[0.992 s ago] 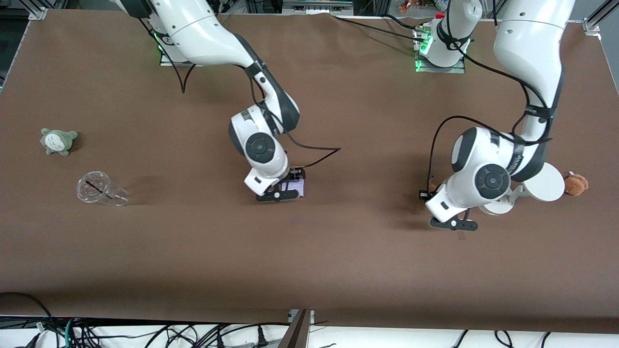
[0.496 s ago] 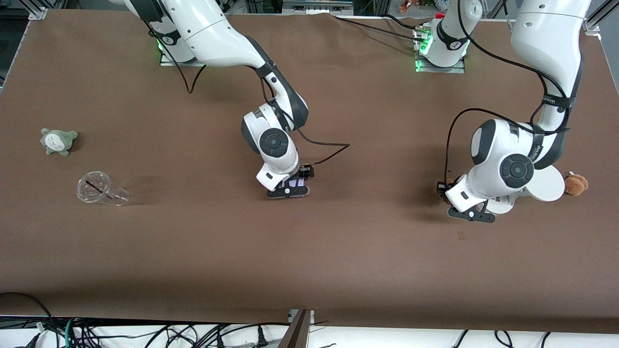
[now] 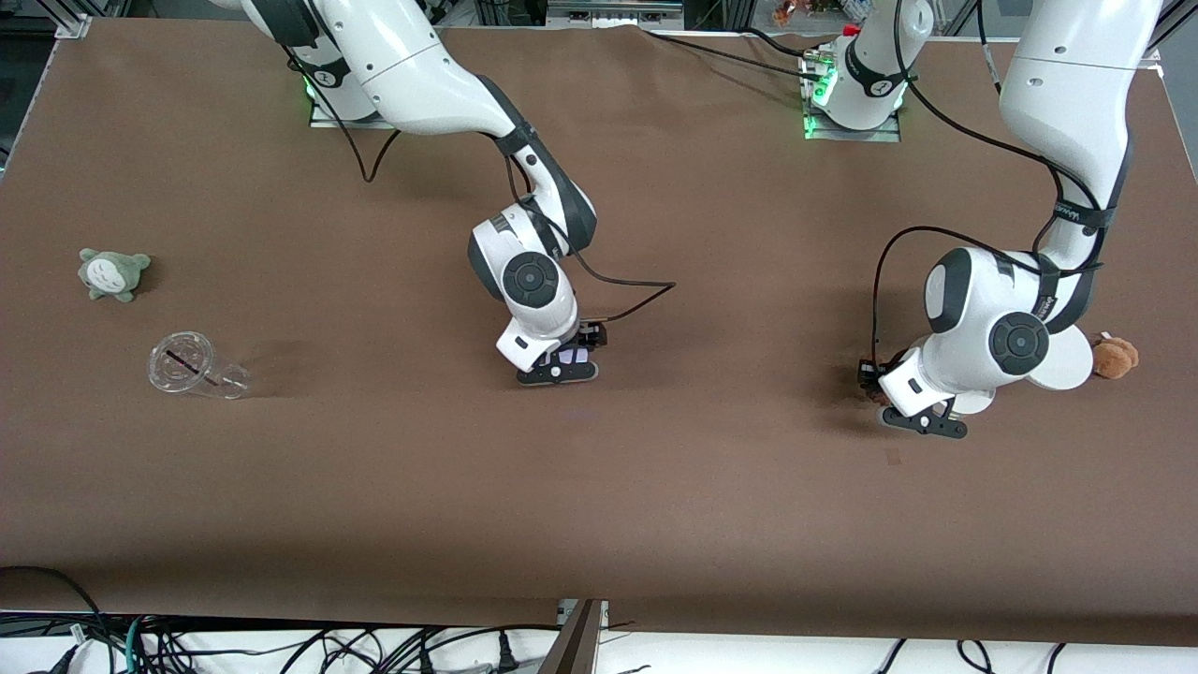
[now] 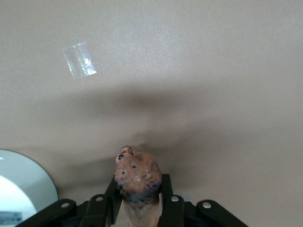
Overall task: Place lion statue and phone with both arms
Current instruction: 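Carry the lion toward the lamp while the right gripper carries the box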
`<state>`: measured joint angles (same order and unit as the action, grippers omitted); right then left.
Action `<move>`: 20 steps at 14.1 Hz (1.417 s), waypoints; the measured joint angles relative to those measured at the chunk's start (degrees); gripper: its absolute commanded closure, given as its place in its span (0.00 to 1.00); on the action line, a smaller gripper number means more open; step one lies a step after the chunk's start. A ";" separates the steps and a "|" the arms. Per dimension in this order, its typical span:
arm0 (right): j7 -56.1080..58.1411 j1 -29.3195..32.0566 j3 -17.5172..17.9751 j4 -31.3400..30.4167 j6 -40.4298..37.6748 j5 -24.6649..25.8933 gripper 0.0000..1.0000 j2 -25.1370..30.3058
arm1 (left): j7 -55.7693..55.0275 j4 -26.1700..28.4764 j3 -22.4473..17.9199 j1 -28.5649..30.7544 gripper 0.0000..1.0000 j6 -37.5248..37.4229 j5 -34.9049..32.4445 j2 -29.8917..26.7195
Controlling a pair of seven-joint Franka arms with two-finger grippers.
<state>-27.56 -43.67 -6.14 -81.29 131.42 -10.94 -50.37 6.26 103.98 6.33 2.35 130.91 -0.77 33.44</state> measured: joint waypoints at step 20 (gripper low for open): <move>12.64 17.09 -8.58 1.14 -13.07 -0.03 0.80 3.90 | 1.07 -5.94 1.06 2.90 0.00 -18.98 4.06 -8.63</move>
<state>-14.92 -26.58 -14.72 -80.15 118.35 -10.97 -46.47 7.33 98.04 7.39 5.25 111.92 3.30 24.81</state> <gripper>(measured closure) 0.163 0.000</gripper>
